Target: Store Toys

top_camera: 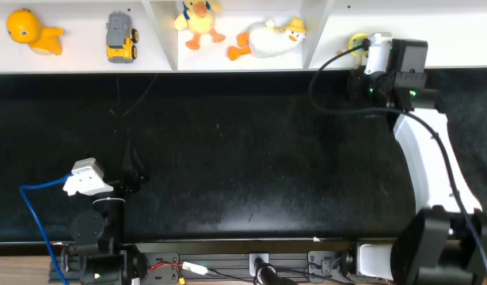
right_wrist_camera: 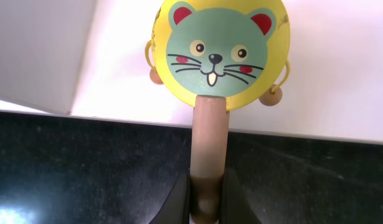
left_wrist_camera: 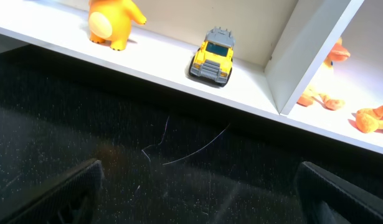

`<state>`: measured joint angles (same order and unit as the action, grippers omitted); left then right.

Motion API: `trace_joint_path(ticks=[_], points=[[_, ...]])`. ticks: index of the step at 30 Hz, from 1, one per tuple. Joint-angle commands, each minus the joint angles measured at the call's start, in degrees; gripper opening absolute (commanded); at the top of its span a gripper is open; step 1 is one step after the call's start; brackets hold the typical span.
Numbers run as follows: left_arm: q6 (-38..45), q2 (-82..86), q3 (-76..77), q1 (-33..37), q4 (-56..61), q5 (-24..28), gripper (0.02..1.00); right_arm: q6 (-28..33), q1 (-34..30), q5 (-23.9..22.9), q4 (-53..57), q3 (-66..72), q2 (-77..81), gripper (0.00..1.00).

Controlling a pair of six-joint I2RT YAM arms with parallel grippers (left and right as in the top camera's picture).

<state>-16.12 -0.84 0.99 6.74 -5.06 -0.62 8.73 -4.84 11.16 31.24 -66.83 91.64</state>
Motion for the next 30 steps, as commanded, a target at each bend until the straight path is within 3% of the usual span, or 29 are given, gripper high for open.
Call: trace_joint_path(ticks=[1,28,29,30], points=[[1.1,0.7,-0.5,-0.4,0.3,0.6,0.998,1.9,0.1,1.0,-0.4,-4.8,3.7,0.045],[1.1,0.7,-0.5,-0.4,0.3,0.6,0.998,3.1,1.1,0.6,-7.1,-11.0,12.7,0.047],[1.1,0.7,-0.5,-0.4,0.3,0.6,0.998,3.1,1.1,0.6,-7.1,-11.0,12.7,0.058],[1.1,0.7,-0.5,-0.4,0.3,0.6,0.996,2.9,1.1,0.6,-7.0,-11.0,12.7,0.154]])
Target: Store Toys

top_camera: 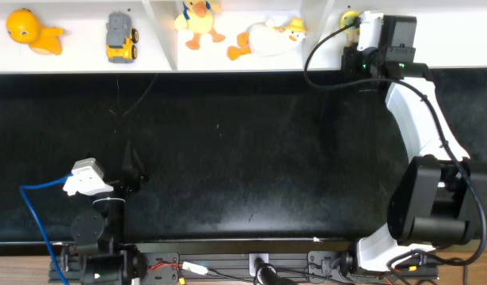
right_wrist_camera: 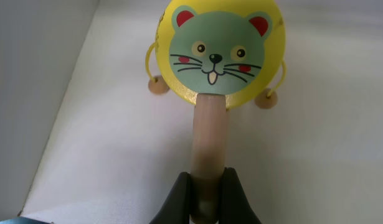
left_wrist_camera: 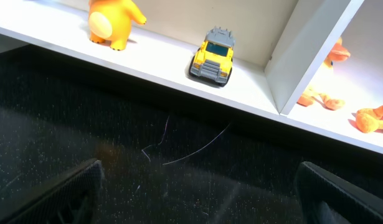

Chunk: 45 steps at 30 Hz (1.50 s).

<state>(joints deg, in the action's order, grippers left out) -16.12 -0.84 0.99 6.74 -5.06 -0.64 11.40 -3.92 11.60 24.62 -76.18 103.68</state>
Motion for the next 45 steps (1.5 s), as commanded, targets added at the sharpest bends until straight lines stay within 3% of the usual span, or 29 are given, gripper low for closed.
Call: trace_joint_path(ticks=[1,4,13,21,25,27,37,45], points=[[1.1,0.7,-0.5,-0.4,0.3,0.6,0.998,0.1,0.2,0.2,-0.4,-1.6,0.6,0.229],[1.1,0.7,-0.5,-0.4,0.3,0.6,0.998,-0.7,0.2,0.2,-0.4,-1.6,0.6,0.450],[1.1,0.7,-0.5,-0.4,0.3,0.6,0.998,-0.7,0.2,-0.7,1.2,-1.6,0.5,0.575],[1.1,0.7,-0.5,-0.4,0.3,0.6,0.998,-2.6,0.2,-1.4,10.0,-4.5,-4.1,0.829],[1.1,0.7,-0.5,-0.4,0.3,0.6,0.998,-3.1,0.2,-5.0,15.9,-5.1,-9.5,0.939],[1.1,0.7,-0.5,-0.4,0.3,0.6,0.998,-4.2,0.2,-7.3,20.3,-5.1,-12.7,0.947],[1.1,0.7,-0.5,-0.4,0.3,0.6,0.998,-9.6,0.6,-7.8,41.6,-5.0,-24.9,0.980],[1.1,0.7,-0.5,-0.4,0.3,0.6,0.998,-16.0,1.8,-8.7,51.0,-5.0,-37.9,0.998]])
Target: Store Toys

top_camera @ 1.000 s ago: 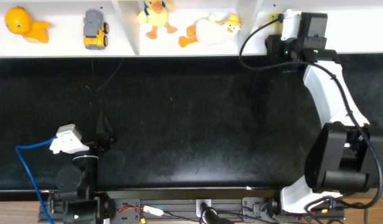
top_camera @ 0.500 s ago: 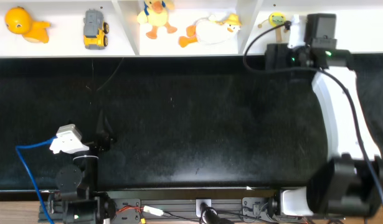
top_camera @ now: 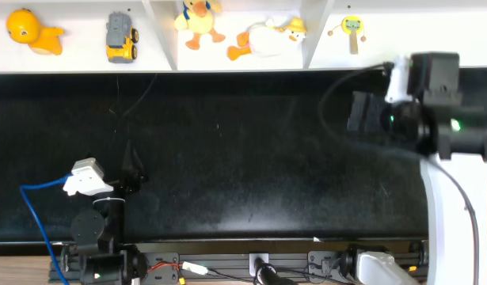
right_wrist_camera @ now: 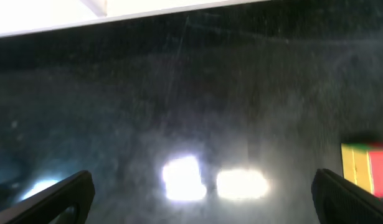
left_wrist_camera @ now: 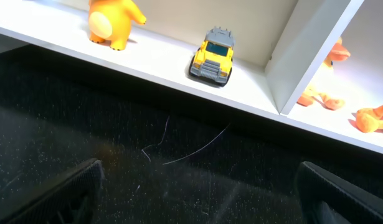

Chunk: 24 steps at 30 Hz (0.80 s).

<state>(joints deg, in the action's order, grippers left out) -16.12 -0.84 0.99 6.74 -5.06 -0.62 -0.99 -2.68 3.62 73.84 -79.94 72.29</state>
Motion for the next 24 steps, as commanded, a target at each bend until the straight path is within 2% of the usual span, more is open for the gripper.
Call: trace_joint_path(ticks=[1,8,12,14,16,18,19,20,24], points=[[1.1,0.7,-0.5,-0.4,0.3,0.6,0.998,-3.5,0.5,-0.8,2.6,-1.3,-7.8,0.998],[1.1,0.7,-0.5,-0.4,0.3,0.6,0.998,-3.2,0.5,-0.5,6.8,-1.3,-12.2,0.996],[1.1,0.7,-0.5,-0.4,0.3,0.6,0.998,-7.8,0.5,-0.3,6.8,-1.3,-12.2,0.993],[1.1,0.7,-0.5,-0.4,0.3,0.6,0.998,-8.2,0.5,-0.3,7.0,-1.3,-12.2,0.996],[1.1,0.7,-0.5,-0.4,0.3,0.6,0.998,-5.5,0.5,-1.8,6.4,-1.3,-12.0,0.996],[1.1,0.7,-0.5,-0.4,0.3,0.6,0.998,-4.5,0.0,-7.3,6.2,-1.3,-11.0,0.998],[1.1,0.7,-0.5,-0.4,0.3,0.6,0.998,-3.8,-0.9,-10.3,6.3,-1.3,-10.0,0.996],[1.1,0.7,-0.5,-0.4,0.3,0.6,0.998,-2.3,-2.1,-11.1,6.2,-1.3,-8.7,0.998],[1.1,0.7,-0.5,-0.4,0.3,0.6,0.998,0.7,-11.5,-9.6,3.2,-1.3,-1.2,0.998]])
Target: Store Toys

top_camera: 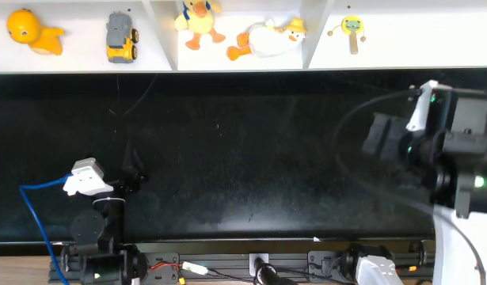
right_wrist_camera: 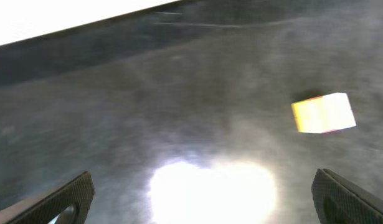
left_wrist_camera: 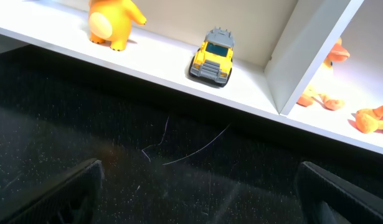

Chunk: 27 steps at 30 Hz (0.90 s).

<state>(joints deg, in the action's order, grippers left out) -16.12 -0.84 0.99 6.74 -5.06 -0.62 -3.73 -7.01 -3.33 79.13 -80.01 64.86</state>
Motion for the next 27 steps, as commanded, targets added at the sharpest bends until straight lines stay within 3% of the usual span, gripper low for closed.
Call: trace_joint_path(ticks=[1,5,11,17,20,27], points=[[1.1,0.7,-0.5,-0.4,0.3,0.6,0.998,4.7,-9.9,-1.2,-2.9,-1.2,8.3,0.998],[1.1,0.7,-0.5,-0.4,0.3,0.6,0.998,9.5,-18.0,1.9,-5.4,-1.2,15.0,0.998],[1.1,0.7,-0.5,-0.4,0.3,0.6,0.998,14.5,-25.3,2.8,-7.5,-1.2,20.8,0.998],[1.1,0.7,-0.5,-0.4,0.3,0.6,0.998,14.5,-30.0,4.1,-8.3,-1.2,24.0,0.996],[1.1,0.7,-0.5,-0.4,0.3,0.6,0.996,16.9,-31.3,6.7,-9.0,-1.2,26.0,0.996],[1.1,0.7,-0.5,-0.4,0.3,0.6,0.998,24.6,-31.3,6.5,-9.9,-1.2,31.7,0.996]])
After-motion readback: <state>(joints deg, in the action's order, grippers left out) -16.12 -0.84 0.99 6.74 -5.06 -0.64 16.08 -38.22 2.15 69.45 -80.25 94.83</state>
